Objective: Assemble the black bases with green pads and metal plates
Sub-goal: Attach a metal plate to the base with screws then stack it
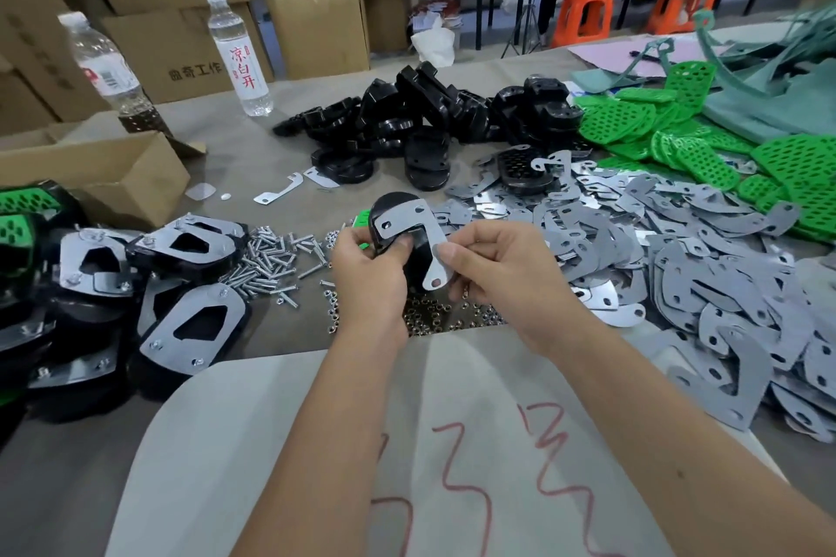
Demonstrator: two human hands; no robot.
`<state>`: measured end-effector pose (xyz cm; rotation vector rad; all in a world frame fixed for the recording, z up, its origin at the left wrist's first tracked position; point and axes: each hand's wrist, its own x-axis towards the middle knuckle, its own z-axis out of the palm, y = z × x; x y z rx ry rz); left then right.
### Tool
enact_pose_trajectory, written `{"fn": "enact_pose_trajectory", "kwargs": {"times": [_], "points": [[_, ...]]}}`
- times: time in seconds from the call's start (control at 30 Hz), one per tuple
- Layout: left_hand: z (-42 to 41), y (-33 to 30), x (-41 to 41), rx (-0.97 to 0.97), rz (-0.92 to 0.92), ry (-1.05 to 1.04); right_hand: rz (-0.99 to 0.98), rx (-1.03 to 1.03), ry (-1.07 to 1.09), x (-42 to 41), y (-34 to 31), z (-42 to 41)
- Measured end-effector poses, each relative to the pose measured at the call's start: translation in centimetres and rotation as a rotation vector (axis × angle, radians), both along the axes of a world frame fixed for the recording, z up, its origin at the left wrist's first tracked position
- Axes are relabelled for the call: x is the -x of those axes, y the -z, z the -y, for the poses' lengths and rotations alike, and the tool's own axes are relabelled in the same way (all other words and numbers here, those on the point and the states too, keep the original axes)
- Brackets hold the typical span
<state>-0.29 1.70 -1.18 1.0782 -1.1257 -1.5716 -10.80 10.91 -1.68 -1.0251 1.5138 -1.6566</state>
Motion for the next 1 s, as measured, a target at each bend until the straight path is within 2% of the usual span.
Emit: {"fn": "enact_pose_trajectory", "kwargs": {"times": [0.3,0.43,0.6,0.7,0.9,1.0], "points": [[0.4,0.6,0.0,0.061,-0.022,-0.006,-0.06,-0.124,0.052,-0.4,0.3,0.4],[0.5,0.9,0.0,0.086,-0.033,0.013,0.01,-0.158,0.016,-0.4,-0.1,0.3],[0.0,1.0,0.1,0.176,0.009,0.041,0.033,-0.198,0.038,-0.3,-0.2,0.3],[-0.3,0.8,-0.1,0.215,0.065,0.13,0.033,-0.207,0.078,0.1,-0.2,0.1],[-0.6,0.5,-0.5,0.164,0.083,0.277,-0.159,-0.246,0.162,0.8,-0.1,-0.2],[-0.7,0.3,-0.6,0.161,0.093,0.293,-0.157,-0.235,0.16,0.7,0.1,-0.2]]}}
